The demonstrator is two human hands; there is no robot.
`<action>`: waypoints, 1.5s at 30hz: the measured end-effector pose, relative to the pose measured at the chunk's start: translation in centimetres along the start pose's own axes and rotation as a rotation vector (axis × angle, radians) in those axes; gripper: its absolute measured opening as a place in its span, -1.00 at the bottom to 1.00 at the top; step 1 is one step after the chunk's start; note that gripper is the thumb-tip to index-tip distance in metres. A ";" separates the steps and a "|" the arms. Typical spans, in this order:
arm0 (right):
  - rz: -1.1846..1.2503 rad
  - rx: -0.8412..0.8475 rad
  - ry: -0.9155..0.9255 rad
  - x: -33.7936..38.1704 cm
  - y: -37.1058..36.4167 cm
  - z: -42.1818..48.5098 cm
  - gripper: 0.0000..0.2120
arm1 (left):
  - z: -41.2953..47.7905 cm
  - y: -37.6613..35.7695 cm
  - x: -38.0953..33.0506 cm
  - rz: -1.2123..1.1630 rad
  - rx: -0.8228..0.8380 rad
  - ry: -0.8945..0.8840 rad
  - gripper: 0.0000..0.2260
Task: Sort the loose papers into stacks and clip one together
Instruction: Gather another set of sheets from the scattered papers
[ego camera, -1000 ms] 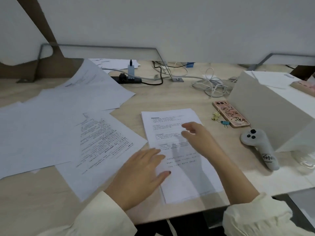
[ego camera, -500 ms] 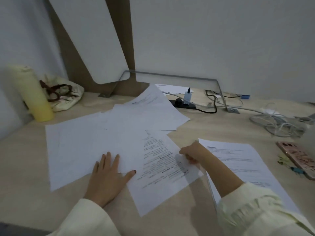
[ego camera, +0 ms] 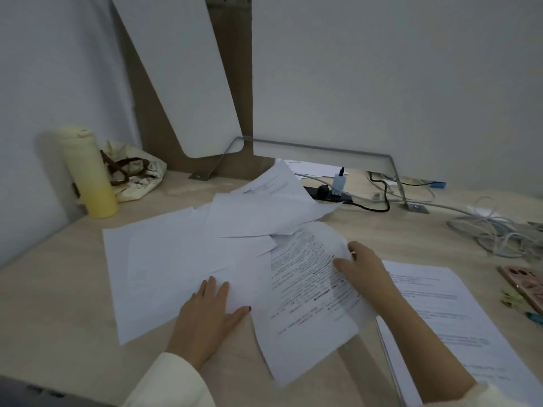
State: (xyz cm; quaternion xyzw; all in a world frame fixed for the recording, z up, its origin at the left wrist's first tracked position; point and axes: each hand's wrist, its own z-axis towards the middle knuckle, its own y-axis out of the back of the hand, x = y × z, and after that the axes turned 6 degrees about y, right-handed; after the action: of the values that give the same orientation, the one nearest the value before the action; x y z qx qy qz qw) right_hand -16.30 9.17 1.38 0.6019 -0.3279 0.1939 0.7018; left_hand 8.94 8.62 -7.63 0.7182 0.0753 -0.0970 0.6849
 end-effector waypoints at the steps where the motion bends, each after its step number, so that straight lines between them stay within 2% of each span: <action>1: 0.035 -0.053 0.040 0.4 1.2 -0.6 -0.91 | -0.1 -0.3 0.1 0.004 -0.005 0.000 0.15; 3: 0.173 -0.140 0.133 1.2 3.6 -2.2 -0.91 | -0.6 -0.3 -0.2 -0.014 0.006 0.004 0.09; 5: 0.395 -0.161 0.234 2.2 5.8 -4.0 -0.89 | -1.3 0.6 -1.3 -0.199 0.016 0.050 -0.19; 6: 0.523 -0.145 0.263 2.6 6.6 -4.8 -0.87 | -1.6 1.4 -2.2 -0.388 0.026 0.089 -0.26; 7: 0.642 -0.116 0.280 2.8 7.2 -5.3 -0.86 | -1.8 2.6 -3.1 -0.659 0.072 0.136 -0.23; 9: 0.786 -0.046 0.296 2.6 7.7 -5.7 -0.77 | -1.5 4.8 -4.4 -1.250 0.258 0.251 -0.08; 10: 0.805 -0.007 0.292 2.4 7.6 -5.6 -0.72 | -1.5 5.7 -4.7 -1.447 0.355 0.277 -0.10; 12: 0.766 0.100 0.267 1.9 7.3 -5.2 -0.67 | -1.6 7.5 -4.9 -1.704 0.447 0.250 -0.24; 14: 0.643 0.230 0.220 1.5 6.9 -4.5 -0.71 | -1.8 8.7 -4.1 -1.874 0.359 0.200 -0.42; 16: 0.474 0.293 0.132 0.9 6.3 -3.4 -0.79 | -1.8 9.4 -2.8 -1.876 0.156 0.165 -0.63; 18: 0.252 0.319 0.074 0.3 5.8 -2.1 -0.85 | -1.7 9.7 -1.2 -1.742 -0.005 0.159 -0.72; 20: 0.033 0.360 0.092 0.3 5.2 -0.9 -0.91 | -1.6 9.8 0.3 -1.477 -0.168 0.172 -0.64; 22: -0.137 0.414 0.186 1.3 4.5 0.0 -0.89 | -1.8 10.0 1.1 -1.031 -0.392 0.171 -0.47; 24: -0.237 0.478 0.314 3.4 3.3 0.6 -0.90 | -1.9 10.7 1.0 -0.656 -0.527 0.023 -0.34; 26: -0.317 0.501 0.441 5.7 2.4 0.3 -0.90 | -1.9 11.7 -0.5 -0.405 -0.431 -0.237 -0.23; 28: -0.416 0.498 0.587 8.3 1.0 0.2 -0.84 | -1.4 12.5 -1.9 -0.171 -0.275 -0.396 -0.17; 30: -0.464 0.456 0.712 10.4 -0.4 0.3 -0.81 | -0.4 13.0 -2.7 -0.010 -0.093 -0.402 -0.26; 31: -0.466 0.426 0.768 11.1 -1.1 0.4 -0.80 | 0.1 13.3 -3.0 0.025 -0.010 -0.359 -0.41; 33: -0.429 0.336 0.856 12.0 -2.3 0.9 -0.80 | 1.1 14.1 -2.8 -0.048 0.106 -0.282 -0.78; 34: -0.374 0.270 0.864 11.9 -2.8 1.4 -0.79 | 1.6 14.2 -2.0 -0.135 0.138 -0.260 -0.89; 36: -0.264 0.103 0.790 11.1 -3.5 3.1 -0.70 | 2.5 14.6 0.0 -0.320 0.154 -0.209 -0.89; 38: -0.216 -0.080 0.635 9.4 -4.1 5.5 -0.62 | 3.2 14.4 3.3 -0.494 0.086 -0.099 -0.90; 40: -0.219 -0.146 0.439 7.4 -4.6 8.1 -0.58 | 3.9 12.9 6.6 -0.656 0.025 0.065 -0.78; 42: -0.349 -0.022 0.354 5.5 -6.0 10.1 -0.52 | 4.4 11.1 9.0 -0.815 -0.070 0.187 -0.86; 45: -0.568 0.299 0.403 4.0 -8.9 12.0 -0.37 | 5.1 7.8 11.1 -0.854 -0.180 0.361 -0.78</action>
State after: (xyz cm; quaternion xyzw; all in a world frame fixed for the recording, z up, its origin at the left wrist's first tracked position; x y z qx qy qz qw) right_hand -10.20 -4.73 -1.51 0.7142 0.0285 0.1520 0.6826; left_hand 21.36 2.84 -2.93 0.5661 0.4901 -0.2365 0.6192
